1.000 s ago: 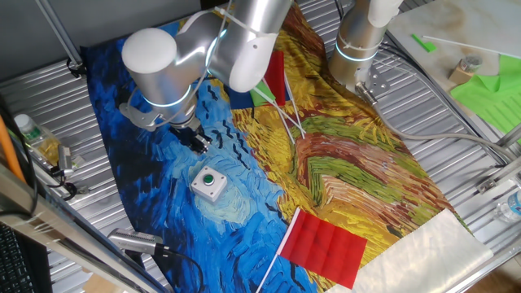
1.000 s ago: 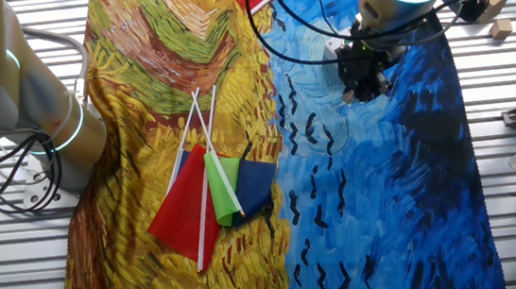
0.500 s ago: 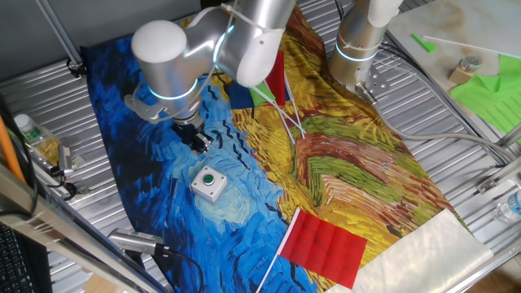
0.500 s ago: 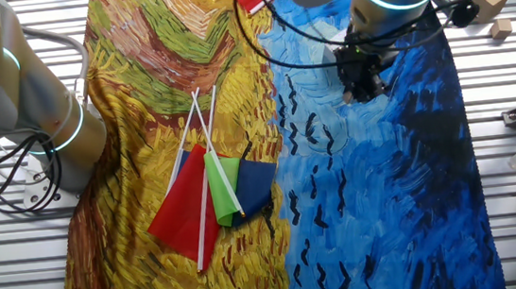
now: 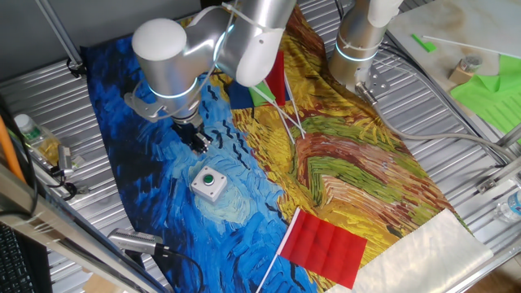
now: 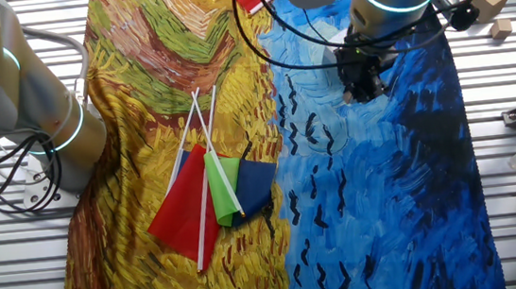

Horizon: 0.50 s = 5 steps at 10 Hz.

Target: Pick up the small block on the left and move it to the right

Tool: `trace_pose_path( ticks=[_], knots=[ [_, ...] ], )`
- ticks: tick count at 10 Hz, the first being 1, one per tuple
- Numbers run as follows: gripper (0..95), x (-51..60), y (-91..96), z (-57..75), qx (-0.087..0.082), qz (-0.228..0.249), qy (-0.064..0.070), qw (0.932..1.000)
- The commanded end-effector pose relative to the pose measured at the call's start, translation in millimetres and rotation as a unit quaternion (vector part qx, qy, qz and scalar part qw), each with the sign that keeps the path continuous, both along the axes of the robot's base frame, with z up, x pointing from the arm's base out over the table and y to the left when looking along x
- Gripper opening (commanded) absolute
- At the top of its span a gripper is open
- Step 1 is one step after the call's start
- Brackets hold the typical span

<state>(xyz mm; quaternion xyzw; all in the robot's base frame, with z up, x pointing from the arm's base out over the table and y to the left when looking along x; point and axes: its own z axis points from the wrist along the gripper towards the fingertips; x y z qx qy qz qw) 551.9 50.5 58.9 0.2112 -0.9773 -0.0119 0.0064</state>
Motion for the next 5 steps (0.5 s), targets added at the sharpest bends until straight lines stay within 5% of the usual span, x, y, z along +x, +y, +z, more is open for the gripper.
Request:
trace_pose_path(
  ticks=[1,5],
  knots=[
    [0.0,-1.6,-0.4,0.4,0.0,0.001,-0.002,1.0],
    [0.0,-0.1,-1.4,2.0,0.004,-0.001,-0.011,0.9999]
  ],
)
